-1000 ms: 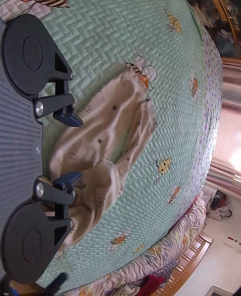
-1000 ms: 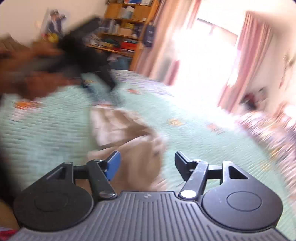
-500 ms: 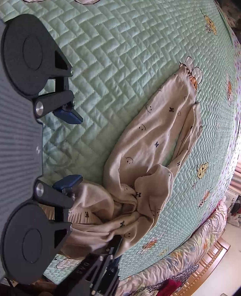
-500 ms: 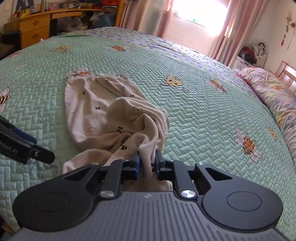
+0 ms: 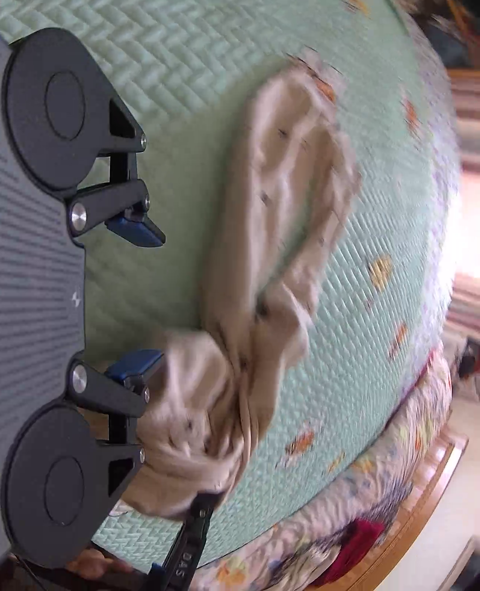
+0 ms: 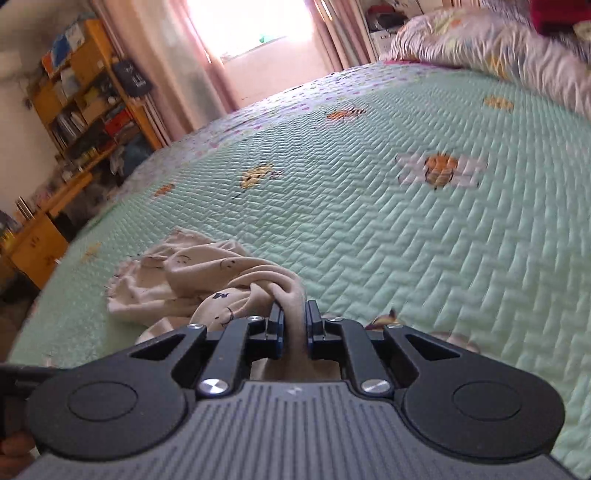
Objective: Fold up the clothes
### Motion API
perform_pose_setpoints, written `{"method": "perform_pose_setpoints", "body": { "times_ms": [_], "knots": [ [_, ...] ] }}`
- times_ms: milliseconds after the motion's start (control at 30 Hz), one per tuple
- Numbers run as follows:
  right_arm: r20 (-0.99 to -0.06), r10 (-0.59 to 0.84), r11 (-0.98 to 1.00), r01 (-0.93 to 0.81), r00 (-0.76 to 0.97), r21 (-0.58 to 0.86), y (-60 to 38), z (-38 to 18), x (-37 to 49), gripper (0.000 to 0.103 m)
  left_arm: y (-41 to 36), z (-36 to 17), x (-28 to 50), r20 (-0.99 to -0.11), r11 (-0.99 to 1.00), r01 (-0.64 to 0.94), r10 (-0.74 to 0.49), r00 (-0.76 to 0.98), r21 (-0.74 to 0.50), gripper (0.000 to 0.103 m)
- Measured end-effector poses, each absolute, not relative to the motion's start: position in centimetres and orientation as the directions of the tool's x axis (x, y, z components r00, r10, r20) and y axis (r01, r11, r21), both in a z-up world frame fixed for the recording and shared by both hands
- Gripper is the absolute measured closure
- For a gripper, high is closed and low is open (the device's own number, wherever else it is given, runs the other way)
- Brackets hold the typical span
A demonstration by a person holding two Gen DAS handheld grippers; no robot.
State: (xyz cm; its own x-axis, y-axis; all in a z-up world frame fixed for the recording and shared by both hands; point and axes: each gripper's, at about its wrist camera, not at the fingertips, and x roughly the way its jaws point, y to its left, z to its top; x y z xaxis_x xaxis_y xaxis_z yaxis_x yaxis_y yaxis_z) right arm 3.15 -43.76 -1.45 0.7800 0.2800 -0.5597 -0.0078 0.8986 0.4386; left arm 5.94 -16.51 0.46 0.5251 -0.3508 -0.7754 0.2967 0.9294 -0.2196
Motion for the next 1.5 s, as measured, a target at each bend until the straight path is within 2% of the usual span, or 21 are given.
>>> {"method": "perform_pose_setpoints", "body": {
  "times_ms": [100,200,300,400,467,633,767,800,867,933,1000,1133,1300,1400,1500],
  "knots": [
    [-0.53,0.295,0.874,-0.001,0.795,0.486,-44.3,-1.4,3.0,0.091,-20.8,0.8,5.5,-0.754,0.927,0.371,-0.286,0.591,-0.061,0.037],
    [-0.52,0.308,0.866,-0.008,0.796,0.5,-44.9,-1.3,3.4,0.091,-23.6,-0.2,5.6,-0.746,0.924,0.375,-0.194,0.637,0.08,0.037],
    [-0.514,0.322,0.865,-0.027,0.795,0.5,-45.2,-1.3,3.3,0.091,-24.0,-0.9,5.8,-0.751,0.93,0.358,-0.179,0.636,0.081,0.037],
    [-0.509,0.329,0.863,-0.035,0.796,0.504,-45.9,-1.5,3.0,0.091,-22.7,-0.9,5.2,-0.739,0.934,0.356,-0.218,0.638,0.031,0.037],
    [-0.51,0.331,0.863,-0.036,0.794,0.504,-46.2,-1.7,3.0,0.091,-22.2,-1.1,4.5,-0.728,0.928,0.367,-0.21,0.652,0.06,0.029],
    [-0.515,0.335,0.855,-0.025,0.79,0.518,-46.5,-2.2,3.2,0.091,-22.3,-2.1,2.9,-0.705,0.893,0.425,-0.205,0.679,0.149,0.028],
    [-0.512,0.334,0.858,-0.029,0.792,0.513,-46.3,-2.1,2.9,0.091,-23.4,-3.0,1.0,-0.63,0.859,0.415,-0.149,0.762,0.3,0.02],
    [-0.512,0.332,0.86,-0.03,0.792,0.51,-46.3,-2.1,2.9,0.091,-23.8,-3.1,0.4,-0.602,0.848,0.407,-0.136,0.786,0.339,0.019],
    [-0.513,0.331,0.86,-0.029,0.792,0.51,-46.3,-2.0,2.9,0.091,-24.4,-3.3,-1.0,-0.532,0.826,0.378,-0.114,0.839,0.419,0.009],
    [-0.511,0.331,0.859,-0.029,0.793,0.511,-46.2,-2.0,2.8,0.091,-25.1,-3.5,-2.4,-0.462,0.799,0.349,-0.102,0.881,0.489,0.006],
    [-0.511,0.329,0.86,-0.029,0.794,0.51,-46.2,-2.1,2.9,0.091,-25.4,-3.3,-3.7,-0.438,0.779,0.366,-0.131,0.889,0.509,0.006],
    [-0.513,0.327,0.86,-0.025,0.794,0.509,-46.3,-2.2,2.8,0.091,-25.1,-2.3,-5.4,-0.452,0.772,0.415,-0.187,0.872,0.482,0.006],
    [-0.517,0.323,0.861,-0.02,0.792,0.508,-46.5,-2.5,2.9,0.091,-23.7,-2.3,-6.6,-0.431,0.776,0.351,-0.114,0.895,0.524,0.004],
    [-0.523,0.315,0.864,-0.012,0.792,0.503,-46.4,-2.6,3.1,0.091,-24.0,-2.1,-7.8,-0.459,0.739,0.433,-0.188,0.868,0.516,0.005],
    [-0.519,0.315,0.859,-0.007,0.795,0.511,-46.2,-2.6,3.2,0.091,-26.1,-3.2,-8.6,-0.441,0.672,0.451,-0.201,0.875,0.588,0.005]
  ]
}}
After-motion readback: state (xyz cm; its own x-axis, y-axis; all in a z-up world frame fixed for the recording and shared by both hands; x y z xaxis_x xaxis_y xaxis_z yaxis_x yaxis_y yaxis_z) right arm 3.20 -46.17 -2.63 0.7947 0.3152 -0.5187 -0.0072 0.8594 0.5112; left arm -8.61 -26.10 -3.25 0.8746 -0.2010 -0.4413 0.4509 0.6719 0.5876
